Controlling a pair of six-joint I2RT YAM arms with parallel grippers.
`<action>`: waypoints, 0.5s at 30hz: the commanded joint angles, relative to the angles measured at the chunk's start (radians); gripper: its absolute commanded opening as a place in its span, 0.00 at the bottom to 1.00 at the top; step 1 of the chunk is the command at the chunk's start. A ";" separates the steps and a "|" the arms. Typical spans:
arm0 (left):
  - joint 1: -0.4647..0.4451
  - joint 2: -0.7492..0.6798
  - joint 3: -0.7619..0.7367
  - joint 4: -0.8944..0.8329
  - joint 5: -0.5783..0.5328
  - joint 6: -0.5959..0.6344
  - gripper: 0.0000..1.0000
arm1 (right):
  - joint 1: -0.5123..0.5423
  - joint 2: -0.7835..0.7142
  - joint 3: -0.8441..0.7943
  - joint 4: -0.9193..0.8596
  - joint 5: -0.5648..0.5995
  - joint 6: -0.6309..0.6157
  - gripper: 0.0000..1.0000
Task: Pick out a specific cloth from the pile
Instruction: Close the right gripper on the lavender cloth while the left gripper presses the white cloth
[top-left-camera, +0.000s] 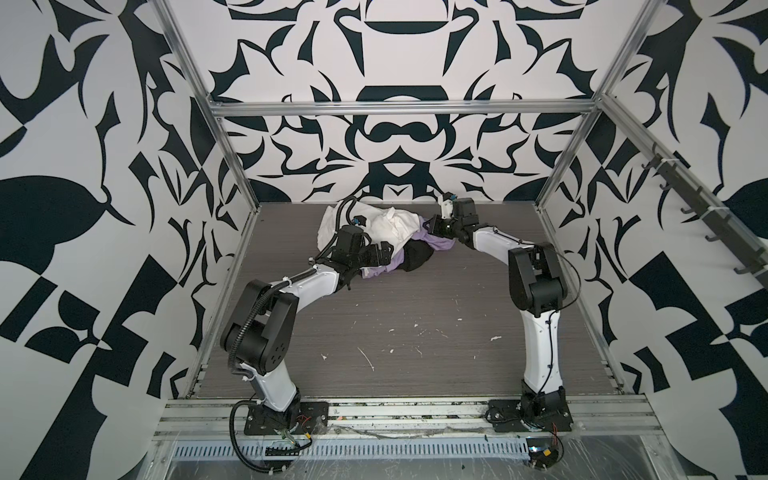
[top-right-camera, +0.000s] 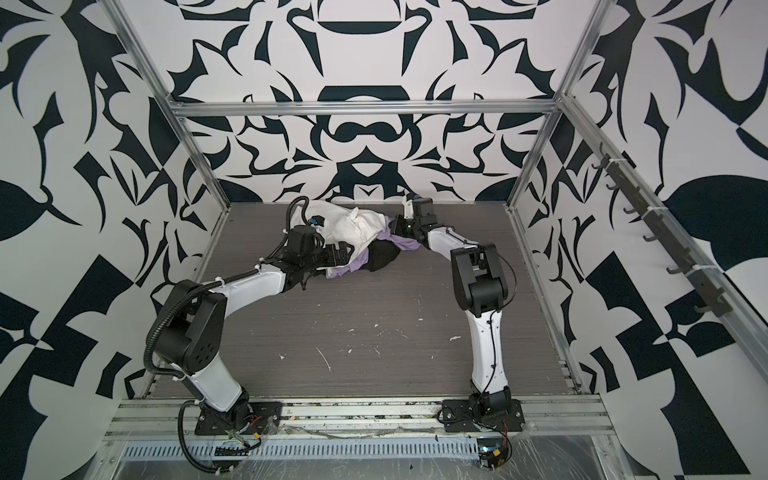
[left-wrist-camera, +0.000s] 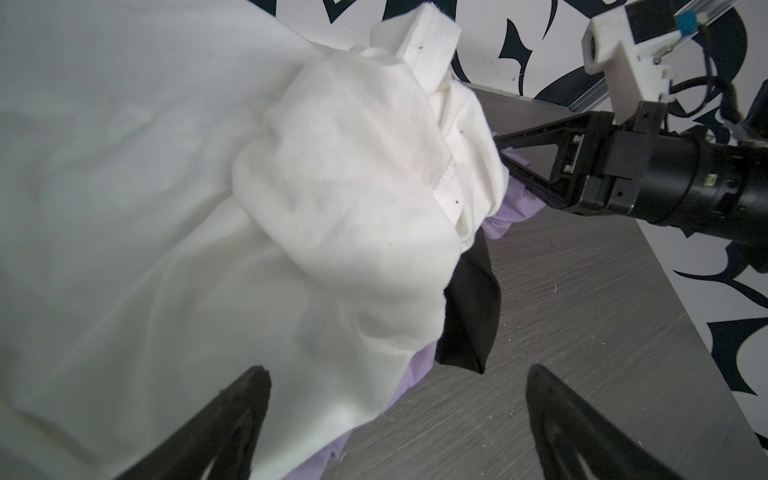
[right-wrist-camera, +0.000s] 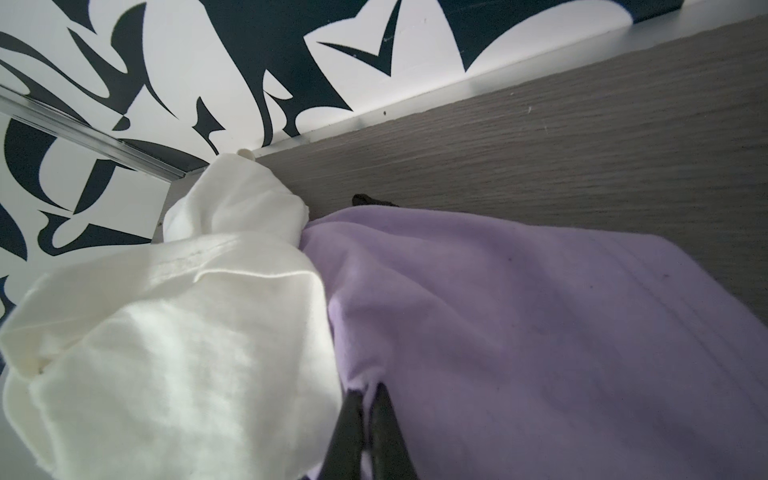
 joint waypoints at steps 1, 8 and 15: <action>-0.003 -0.032 0.012 -0.001 -0.009 0.003 0.99 | 0.001 -0.058 0.037 0.047 -0.034 0.014 0.04; -0.003 -0.039 0.008 0.007 -0.010 0.004 0.99 | 0.009 -0.110 0.034 0.061 -0.050 0.021 0.01; -0.003 -0.057 0.007 0.014 -0.006 0.001 0.99 | 0.022 -0.162 0.029 0.061 -0.057 0.017 0.00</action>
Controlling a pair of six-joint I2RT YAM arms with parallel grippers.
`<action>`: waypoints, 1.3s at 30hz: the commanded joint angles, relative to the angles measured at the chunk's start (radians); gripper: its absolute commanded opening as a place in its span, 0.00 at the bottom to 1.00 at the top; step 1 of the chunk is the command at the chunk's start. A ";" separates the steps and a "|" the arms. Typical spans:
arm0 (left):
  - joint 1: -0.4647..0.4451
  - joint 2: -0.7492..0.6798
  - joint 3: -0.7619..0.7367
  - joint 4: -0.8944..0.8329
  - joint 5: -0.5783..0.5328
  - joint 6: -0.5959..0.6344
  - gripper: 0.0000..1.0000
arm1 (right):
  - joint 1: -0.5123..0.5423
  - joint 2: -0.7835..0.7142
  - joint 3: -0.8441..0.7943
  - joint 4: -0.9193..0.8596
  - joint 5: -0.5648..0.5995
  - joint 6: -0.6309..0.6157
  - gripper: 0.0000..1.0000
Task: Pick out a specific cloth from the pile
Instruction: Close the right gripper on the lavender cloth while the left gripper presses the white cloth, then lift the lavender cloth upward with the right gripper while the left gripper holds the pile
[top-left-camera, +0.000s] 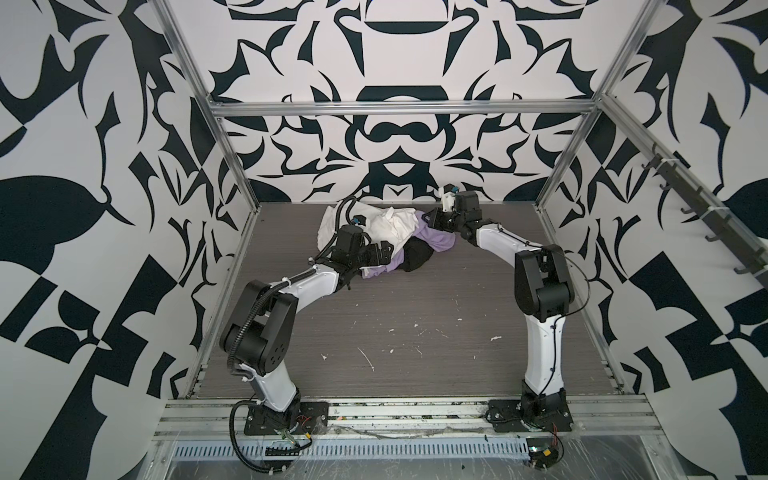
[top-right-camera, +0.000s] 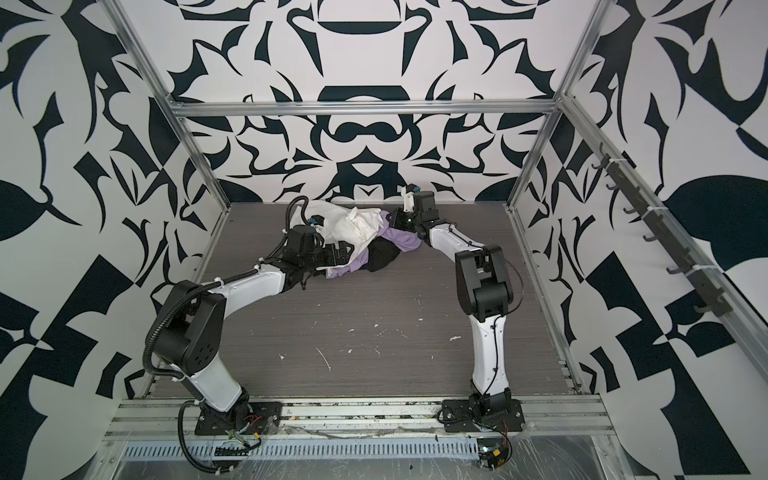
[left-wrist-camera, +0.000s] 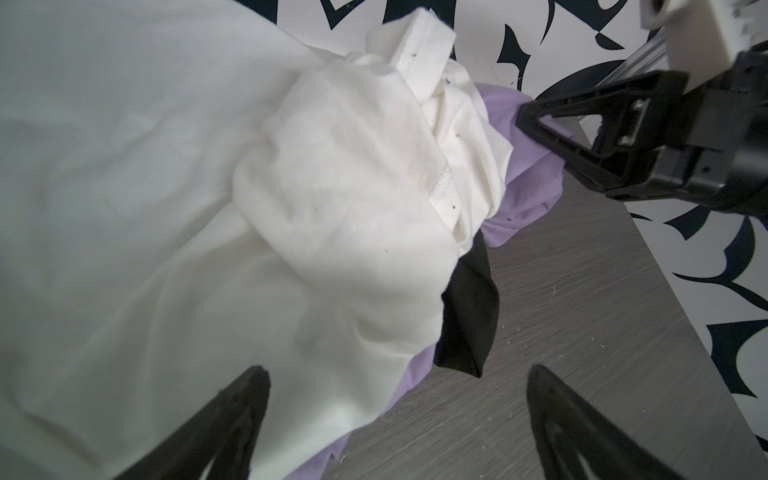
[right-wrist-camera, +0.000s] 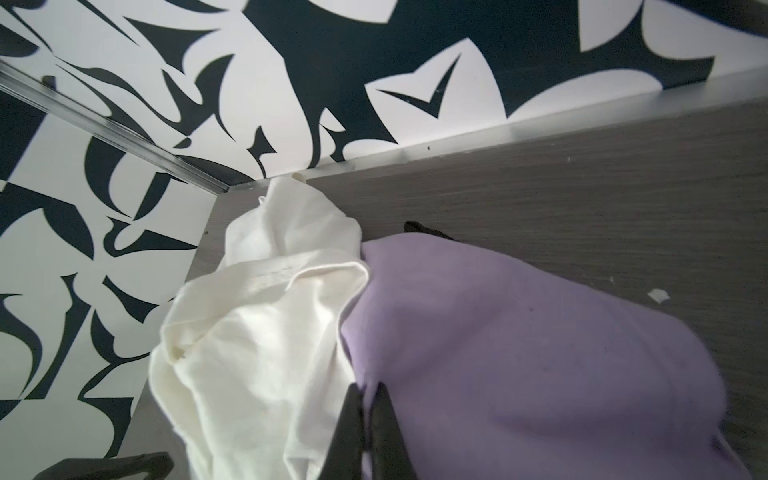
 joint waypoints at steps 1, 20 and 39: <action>-0.003 -0.051 0.008 0.012 -0.003 0.001 0.99 | 0.012 -0.080 0.030 0.052 -0.026 0.005 0.00; -0.003 -0.119 0.004 0.014 0.000 -0.006 1.00 | 0.039 -0.167 0.074 0.040 -0.035 -0.003 0.00; -0.005 -0.144 0.036 0.067 0.080 0.017 1.00 | 0.066 -0.226 0.121 0.010 -0.027 -0.023 0.00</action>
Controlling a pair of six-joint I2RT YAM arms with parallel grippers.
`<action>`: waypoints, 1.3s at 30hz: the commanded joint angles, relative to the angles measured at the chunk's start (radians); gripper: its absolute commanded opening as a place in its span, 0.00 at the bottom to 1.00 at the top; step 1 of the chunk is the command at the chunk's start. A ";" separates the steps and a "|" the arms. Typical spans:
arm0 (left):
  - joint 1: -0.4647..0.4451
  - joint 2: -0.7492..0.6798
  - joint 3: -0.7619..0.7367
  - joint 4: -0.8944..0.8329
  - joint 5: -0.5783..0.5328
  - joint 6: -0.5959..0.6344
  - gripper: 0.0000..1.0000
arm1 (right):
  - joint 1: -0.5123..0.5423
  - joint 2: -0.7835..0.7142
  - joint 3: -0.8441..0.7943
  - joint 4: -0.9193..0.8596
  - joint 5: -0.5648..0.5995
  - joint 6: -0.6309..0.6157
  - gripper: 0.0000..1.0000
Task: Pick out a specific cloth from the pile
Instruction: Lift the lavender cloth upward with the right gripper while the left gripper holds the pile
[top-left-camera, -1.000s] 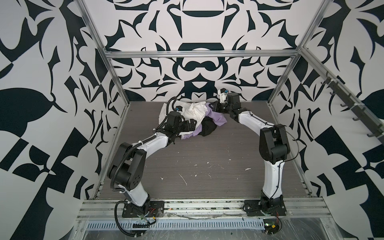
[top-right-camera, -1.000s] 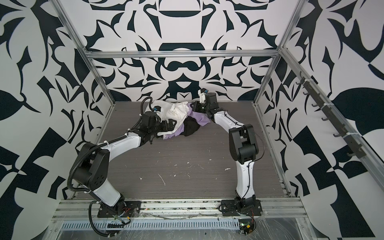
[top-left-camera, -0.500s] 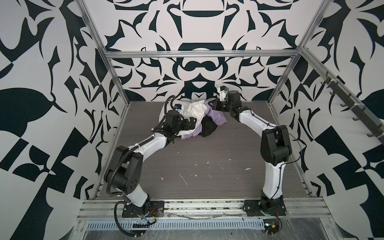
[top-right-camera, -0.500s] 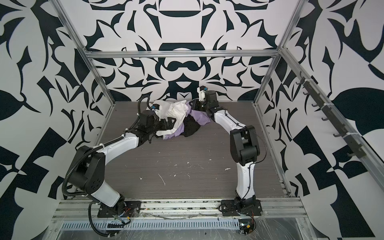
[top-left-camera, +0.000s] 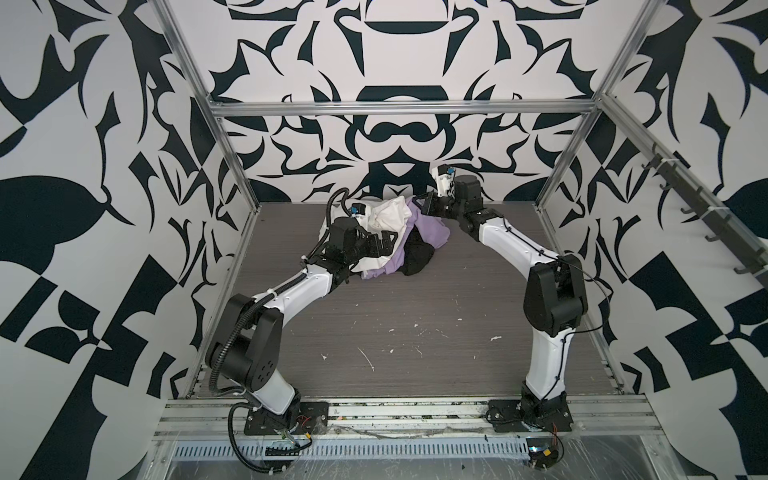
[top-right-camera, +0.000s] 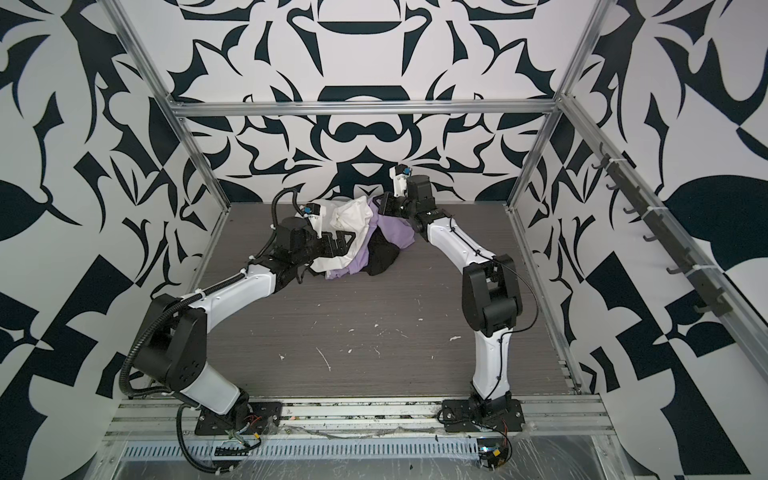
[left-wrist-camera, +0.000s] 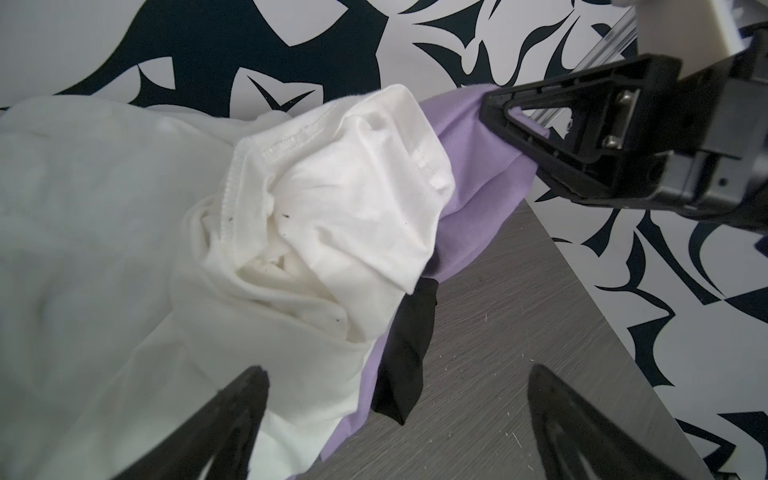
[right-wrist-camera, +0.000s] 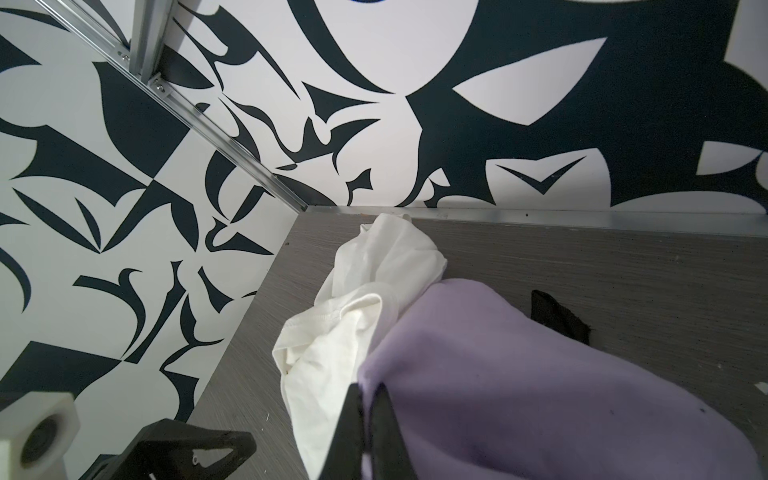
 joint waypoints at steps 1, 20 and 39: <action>-0.002 -0.039 0.022 0.020 0.012 0.006 1.00 | 0.004 -0.085 0.074 0.050 -0.008 -0.018 0.00; -0.003 -0.115 -0.028 0.032 -0.019 0.013 1.00 | 0.029 -0.115 0.149 0.033 0.038 -0.041 0.00; -0.002 -0.134 -0.056 0.045 -0.030 0.018 0.99 | 0.033 -0.114 0.250 -0.017 0.074 -0.111 0.00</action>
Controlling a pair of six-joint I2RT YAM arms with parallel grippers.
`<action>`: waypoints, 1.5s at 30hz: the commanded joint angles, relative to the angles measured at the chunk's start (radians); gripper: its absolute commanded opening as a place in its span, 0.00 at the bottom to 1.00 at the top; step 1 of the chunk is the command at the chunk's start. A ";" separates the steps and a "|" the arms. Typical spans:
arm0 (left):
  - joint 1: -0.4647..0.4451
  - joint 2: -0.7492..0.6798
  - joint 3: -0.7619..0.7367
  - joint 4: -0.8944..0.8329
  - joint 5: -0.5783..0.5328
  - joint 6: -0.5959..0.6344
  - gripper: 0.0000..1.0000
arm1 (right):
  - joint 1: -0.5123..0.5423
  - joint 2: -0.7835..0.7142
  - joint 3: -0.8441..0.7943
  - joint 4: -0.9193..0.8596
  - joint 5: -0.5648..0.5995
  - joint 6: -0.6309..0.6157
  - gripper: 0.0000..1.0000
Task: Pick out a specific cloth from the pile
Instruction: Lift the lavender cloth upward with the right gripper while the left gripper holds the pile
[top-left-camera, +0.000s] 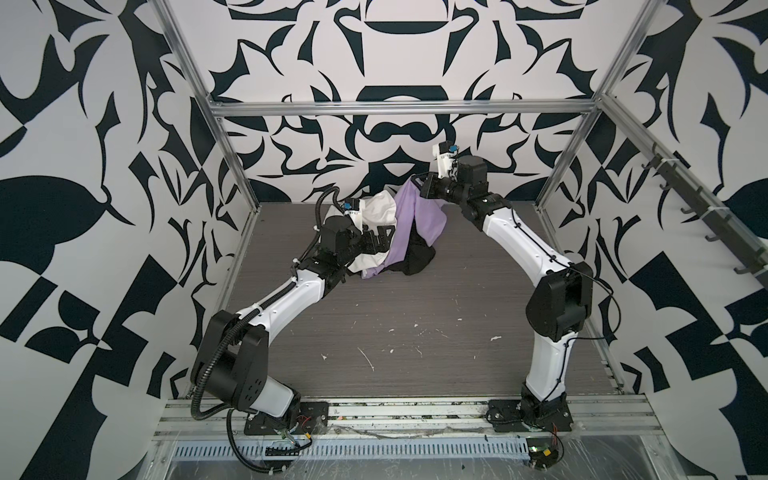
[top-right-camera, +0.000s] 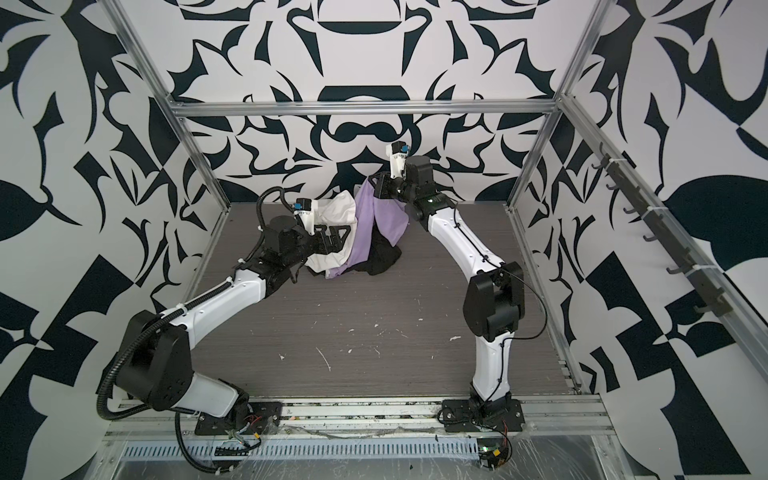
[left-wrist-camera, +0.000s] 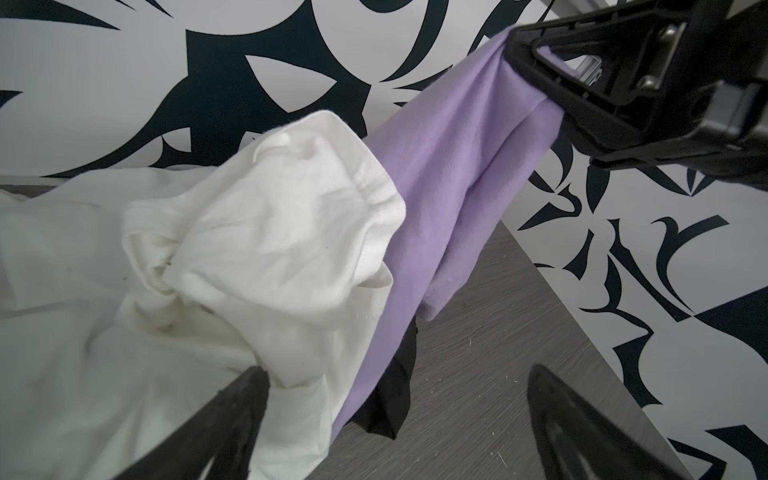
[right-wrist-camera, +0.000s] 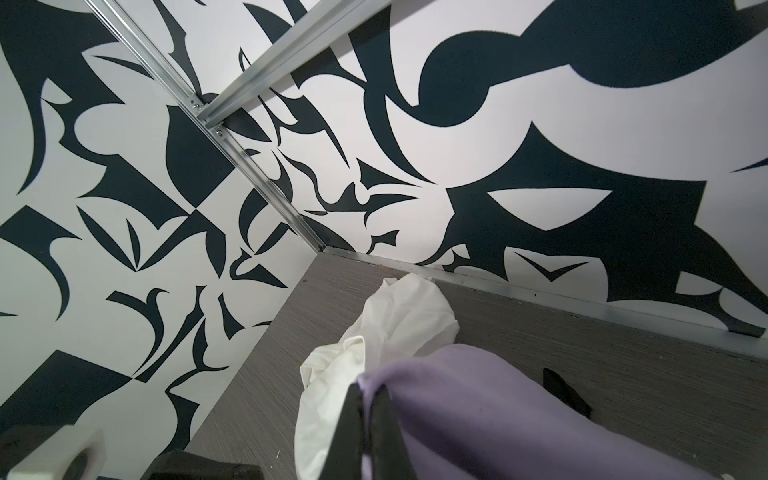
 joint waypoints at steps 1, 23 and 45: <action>-0.002 -0.024 -0.026 0.022 -0.006 0.010 1.00 | 0.001 -0.076 0.076 0.077 0.013 -0.044 0.00; -0.002 -0.040 -0.025 0.017 -0.006 0.001 1.00 | 0.000 -0.134 0.086 0.166 0.033 -0.090 0.00; -0.002 -0.057 0.001 0.003 -0.005 0.013 1.00 | 0.000 -0.117 0.236 0.129 0.025 -0.094 0.00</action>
